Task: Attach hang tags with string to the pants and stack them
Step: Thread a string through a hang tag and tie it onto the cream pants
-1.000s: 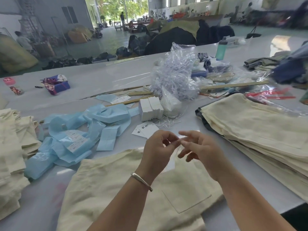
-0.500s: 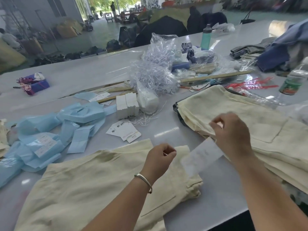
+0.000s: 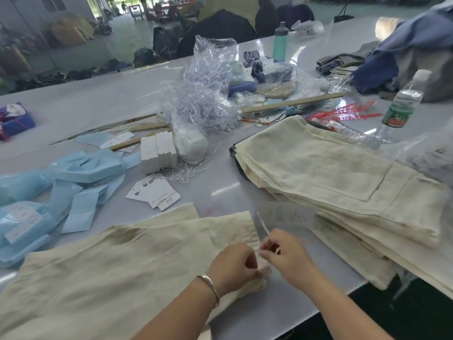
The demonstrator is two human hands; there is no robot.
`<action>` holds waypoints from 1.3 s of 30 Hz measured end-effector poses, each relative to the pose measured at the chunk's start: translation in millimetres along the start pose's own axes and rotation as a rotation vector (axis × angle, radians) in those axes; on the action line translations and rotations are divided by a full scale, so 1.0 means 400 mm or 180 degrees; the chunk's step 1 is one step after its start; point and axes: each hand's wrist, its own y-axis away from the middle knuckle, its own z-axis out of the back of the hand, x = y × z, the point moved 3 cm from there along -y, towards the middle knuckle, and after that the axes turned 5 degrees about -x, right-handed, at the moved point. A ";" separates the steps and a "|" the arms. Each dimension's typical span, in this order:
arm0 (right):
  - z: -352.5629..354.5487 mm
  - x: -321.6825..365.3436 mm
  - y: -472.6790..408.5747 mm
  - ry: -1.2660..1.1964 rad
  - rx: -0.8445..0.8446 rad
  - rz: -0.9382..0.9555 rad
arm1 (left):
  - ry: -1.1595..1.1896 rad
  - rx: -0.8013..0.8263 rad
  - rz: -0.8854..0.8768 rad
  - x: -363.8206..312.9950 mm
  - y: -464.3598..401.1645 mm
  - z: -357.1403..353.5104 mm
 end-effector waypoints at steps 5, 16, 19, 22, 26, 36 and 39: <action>-0.051 -0.024 0.046 -0.0308 0.0017 0.0003 | 0.1329 -0.0022 0.0744 0.034 0.007 0.012; -0.126 -0.014 0.078 -0.0357 -0.1709 -0.0131 | 0.3190 0.0031 0.1539 0.065 0.031 0.029; -0.140 -0.030 0.083 -0.0689 -0.1728 -0.0317 | 0.3246 -0.0014 0.1604 0.069 0.035 0.021; -0.142 -0.043 0.079 -0.0981 -0.1634 -0.0366 | 0.3172 0.0048 0.1571 0.060 0.032 0.018; -0.106 -0.060 0.064 -0.1110 -0.1560 -0.0460 | 0.3230 -0.0158 0.1670 0.054 0.031 0.013; -0.010 -0.094 -0.157 0.2122 0.0459 -0.0218 | 0.4342 -0.0433 0.1722 0.035 0.022 0.018; 0.004 -0.046 -0.164 0.2166 0.0109 0.0177 | 0.4524 -0.0558 0.1574 0.033 0.016 0.033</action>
